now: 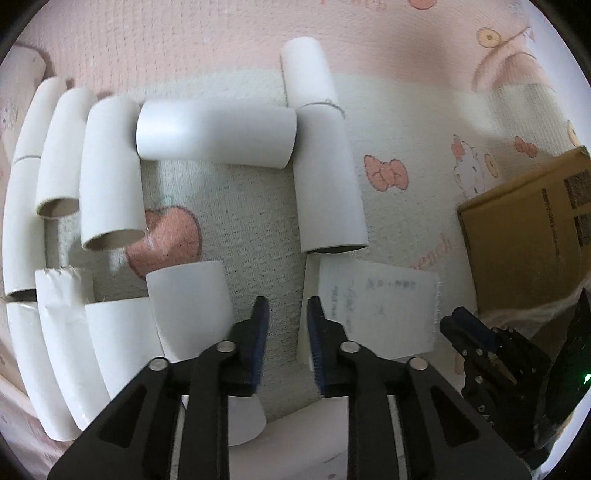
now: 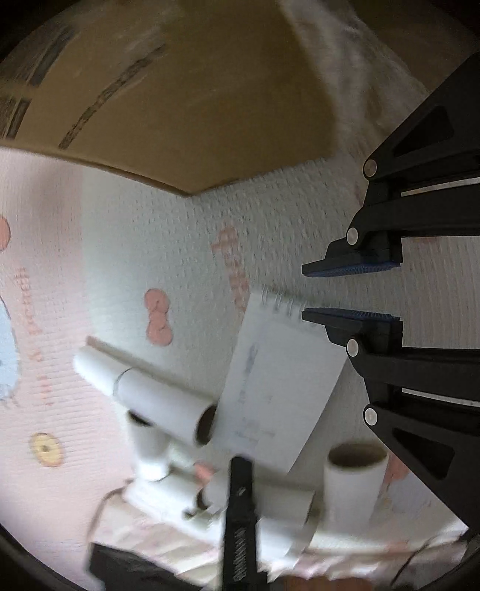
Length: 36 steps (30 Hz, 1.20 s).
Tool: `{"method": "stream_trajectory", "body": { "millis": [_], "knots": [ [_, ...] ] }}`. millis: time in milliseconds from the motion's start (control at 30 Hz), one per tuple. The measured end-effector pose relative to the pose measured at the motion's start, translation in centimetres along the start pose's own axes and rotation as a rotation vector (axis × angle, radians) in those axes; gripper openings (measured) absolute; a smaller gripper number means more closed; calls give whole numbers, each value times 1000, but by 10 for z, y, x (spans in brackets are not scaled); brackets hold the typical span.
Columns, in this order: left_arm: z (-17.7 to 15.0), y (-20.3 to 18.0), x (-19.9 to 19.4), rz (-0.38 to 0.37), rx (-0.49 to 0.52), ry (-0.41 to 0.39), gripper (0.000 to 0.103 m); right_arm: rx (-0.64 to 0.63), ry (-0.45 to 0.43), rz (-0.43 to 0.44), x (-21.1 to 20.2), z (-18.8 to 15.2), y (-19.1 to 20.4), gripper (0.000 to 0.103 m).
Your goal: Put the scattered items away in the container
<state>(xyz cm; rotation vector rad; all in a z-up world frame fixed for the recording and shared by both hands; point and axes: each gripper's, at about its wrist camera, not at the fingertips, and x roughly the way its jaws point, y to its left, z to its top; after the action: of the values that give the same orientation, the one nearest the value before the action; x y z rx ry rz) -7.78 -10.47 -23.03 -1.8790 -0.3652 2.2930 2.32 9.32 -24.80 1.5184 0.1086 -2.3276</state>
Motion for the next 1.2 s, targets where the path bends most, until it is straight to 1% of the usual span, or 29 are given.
{"method": "stream_trajectory", "body": {
  "millis": [33,67,100,133,167,233,267,300,367,467,533,600,667,767,867,933,1000,1067,1100,1133,1200],
  "knots": [
    [0,2,-2,-12,-3,-2,32,33,-11,28,-4,-1,-1,15],
    [0,3,-3,-25,-8,-5,35,57,-21,52,-7,0,-1,21],
    [0,5,-5,-41,-16,-8,36,74,-27,78,-8,2,-3,34],
    [0,5,-6,-48,-23,-7,37,95,-36,110,-8,1,-5,42],
    [0,7,-8,-47,-32,-4,37,119,-50,138,-10,0,-5,54],
    [-1,9,-15,-44,-50,-27,43,147,-81,166,-9,8,-9,55],
    [-1,10,-19,-53,-51,-40,49,151,-90,178,-8,9,-11,55],
    [-1,10,-21,-67,-52,-48,51,148,-85,179,-5,11,-16,55],
    [2,11,-20,-96,-58,-46,52,147,-64,170,1,12,-17,55],
    [3,12,-15,-132,-80,-33,52,163,-40,176,4,12,-36,55],
    [3,8,-8,-144,-96,-38,52,176,-28,190,16,17,-32,55],
    [3,5,-5,-156,-123,-50,52,185,-17,193,19,17,-33,55],
    [5,-3,1,-170,-119,-42,52,197,-12,192,26,18,-30,55],
    [4,-18,11,-131,-60,-18,52,223,-11,192,27,18,-35,55],
    [-1,-21,18,-95,-22,7,52,237,-15,192,29,18,-38,55],
    [-1,-25,19,-68,7,-4,52,240,-15,199,29,18,-40,55],
    [1,-26,21,-66,1,4,52,244,-20,212,29,17,-42,55],
    [4,-26,22,-92,-11,9,52,240,-24,220,29,17,-42,55],
    [7,-28,23,-113,-7,13,52,240,-26,224,29,16,-43,55],
    [12,-31,24,-118,2,19,52,243,-30,231,29,16,-44,55],
    [20,-37,26,-95,29,27,52,249,-35,239,28,15,-45,55]
  ]
}}
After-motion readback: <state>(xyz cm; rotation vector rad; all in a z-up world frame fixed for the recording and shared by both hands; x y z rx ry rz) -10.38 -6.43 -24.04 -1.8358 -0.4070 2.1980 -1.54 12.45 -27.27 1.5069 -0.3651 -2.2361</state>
